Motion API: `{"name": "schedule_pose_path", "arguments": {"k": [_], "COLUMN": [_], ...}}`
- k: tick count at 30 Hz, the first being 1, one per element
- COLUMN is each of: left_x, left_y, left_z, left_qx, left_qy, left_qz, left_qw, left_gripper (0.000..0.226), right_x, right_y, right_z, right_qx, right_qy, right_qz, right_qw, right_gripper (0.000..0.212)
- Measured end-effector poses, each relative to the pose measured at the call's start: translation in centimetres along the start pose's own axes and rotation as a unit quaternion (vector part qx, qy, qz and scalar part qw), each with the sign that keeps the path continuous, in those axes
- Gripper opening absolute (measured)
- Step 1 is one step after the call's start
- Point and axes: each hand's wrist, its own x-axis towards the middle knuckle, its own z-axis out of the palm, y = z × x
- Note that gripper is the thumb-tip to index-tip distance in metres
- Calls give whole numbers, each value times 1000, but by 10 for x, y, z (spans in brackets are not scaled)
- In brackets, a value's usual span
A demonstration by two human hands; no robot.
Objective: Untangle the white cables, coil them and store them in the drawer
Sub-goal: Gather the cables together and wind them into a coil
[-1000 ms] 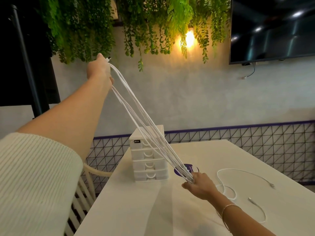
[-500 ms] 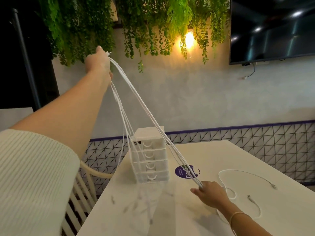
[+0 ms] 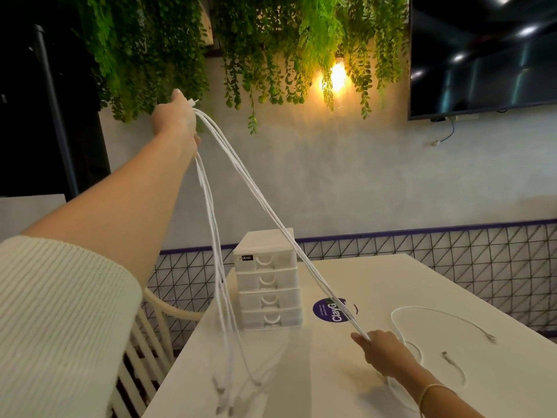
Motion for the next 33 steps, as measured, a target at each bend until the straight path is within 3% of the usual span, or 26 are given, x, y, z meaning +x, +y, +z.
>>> {"name": "schedule_pose_path", "arguments": {"k": [2, 4, 6, 8, 10, 12, 15, 17, 19, 21, 24, 28, 31, 33], "left_x": [-5, -9, -12, -16, -20, -26, -39, -49, -55, -61, -67, -74, -77, -80], "left_y": [0, -2, -3, -3, -1, 1, 1, -1, -5, -10, -18, -24, -32, -41], "left_z": [1, 4, 9, 18, 27, 37, 51, 56, 58, 57, 54, 51, 44, 36], "left_qx": [16, 26, 30, 40, 56, 80, 142, 207, 268, 303, 311, 295, 239, 222], "left_qy": [-7, -19, -32, -50, -72, -93, -138, -164, -189, -206, -213, -269, -343, -386], "left_qz": [-3, 0, 11, 25, 38, 58, 114, 158, 193, 226, 235, 212, 152, 120], "left_qw": [1000, 999, 999, 998, 995, 991, 973, 952, 925, 903, 896, 892, 896, 888], "left_gripper": [36, 41, 45, 46, 47, 45, 45, 47, 45, 38, 38, 21, 31, 40], "right_x": [1, 1, 6, 7, 3, -6, -21, -29, -32, -30, -22, -14, -17, -12], "right_y": [6, 7, 0, -20, -57, -103, -172, -204, -220, -222, -219, -213, -202, -189], "right_z": [5, -1, -17, -53, -106, -162, -233, -261, -276, -277, -268, -267, -273, -276], "right_qx": [-20, -52, -22, 104, 277, 414, 483, 497, 506, 484, 447, 332, 133, 84], "right_qy": [35, -19, -127, -184, -113, 14, 129, 154, 152, 132, 104, 204, 294, 349], "right_qz": [33, 21, 1, -46, -134, -208, -275, -280, -250, -212, -167, -176, -169, -128], "right_qw": [999, 998, 992, 976, 945, 886, 821, 807, 811, 838, 873, 904, 931, 925], "right_gripper": [49, 42, 70, 94, 79, 59, 55, 58, 62, 57, 47, 42, 32, 36]}}
